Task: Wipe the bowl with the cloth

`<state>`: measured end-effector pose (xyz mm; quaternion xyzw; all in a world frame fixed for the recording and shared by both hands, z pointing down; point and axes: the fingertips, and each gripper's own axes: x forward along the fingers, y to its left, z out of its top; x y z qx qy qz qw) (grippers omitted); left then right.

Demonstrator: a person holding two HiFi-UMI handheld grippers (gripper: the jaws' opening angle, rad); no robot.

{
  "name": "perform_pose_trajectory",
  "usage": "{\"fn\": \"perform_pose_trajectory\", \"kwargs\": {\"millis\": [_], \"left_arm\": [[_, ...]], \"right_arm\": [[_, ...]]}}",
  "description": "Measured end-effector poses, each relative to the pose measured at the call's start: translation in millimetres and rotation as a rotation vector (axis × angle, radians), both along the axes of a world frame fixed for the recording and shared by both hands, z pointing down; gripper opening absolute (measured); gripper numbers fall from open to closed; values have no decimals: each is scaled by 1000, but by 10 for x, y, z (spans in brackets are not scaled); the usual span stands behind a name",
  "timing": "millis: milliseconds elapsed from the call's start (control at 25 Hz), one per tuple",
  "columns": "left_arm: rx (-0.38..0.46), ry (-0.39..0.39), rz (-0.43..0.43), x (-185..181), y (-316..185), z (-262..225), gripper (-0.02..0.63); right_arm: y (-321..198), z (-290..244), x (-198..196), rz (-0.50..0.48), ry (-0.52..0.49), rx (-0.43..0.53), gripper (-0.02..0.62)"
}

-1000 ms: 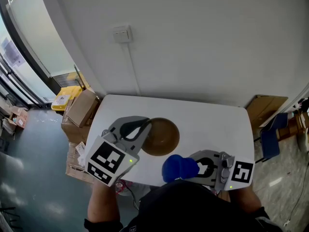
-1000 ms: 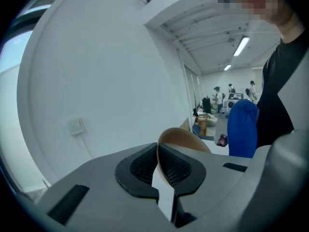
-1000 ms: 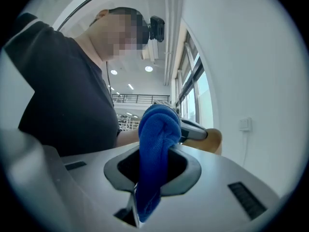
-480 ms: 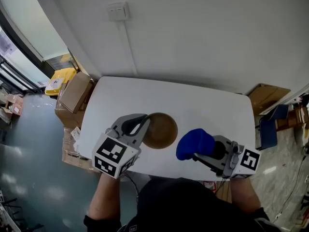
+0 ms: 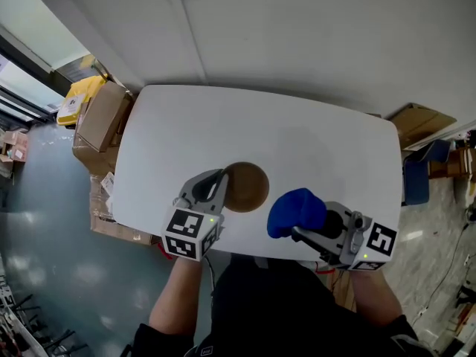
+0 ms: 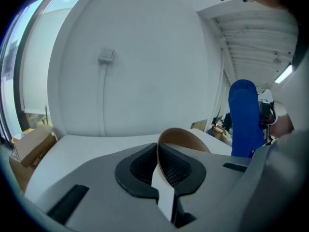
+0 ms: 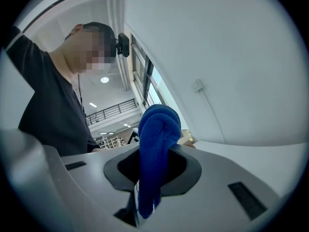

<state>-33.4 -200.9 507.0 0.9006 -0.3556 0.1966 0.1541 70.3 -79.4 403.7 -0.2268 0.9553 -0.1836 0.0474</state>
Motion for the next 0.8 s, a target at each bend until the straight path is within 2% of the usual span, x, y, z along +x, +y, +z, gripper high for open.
{"fn": "perform_pose_trajectory", "kwargs": {"millis": [240,400,560,720,800], "left_arm": [[-128,-2,-38,30,10,863,21],[-207,-5,-42,23,48,1260,21],[-250,-4,-54,-68,11,1517,21],[-271,-12,-66,34,35,1596,23],[-285,-22,-69,-11,-1,1665,23]], "right_arm": [[54,150,-11,-2,3,-40,66],[67,192,26,11,18,-55,66],[38,242,-1,33,29,-67,66],[93,249,126,43,37,-78,66],[77,266,63,40,42,-79,66]]}}
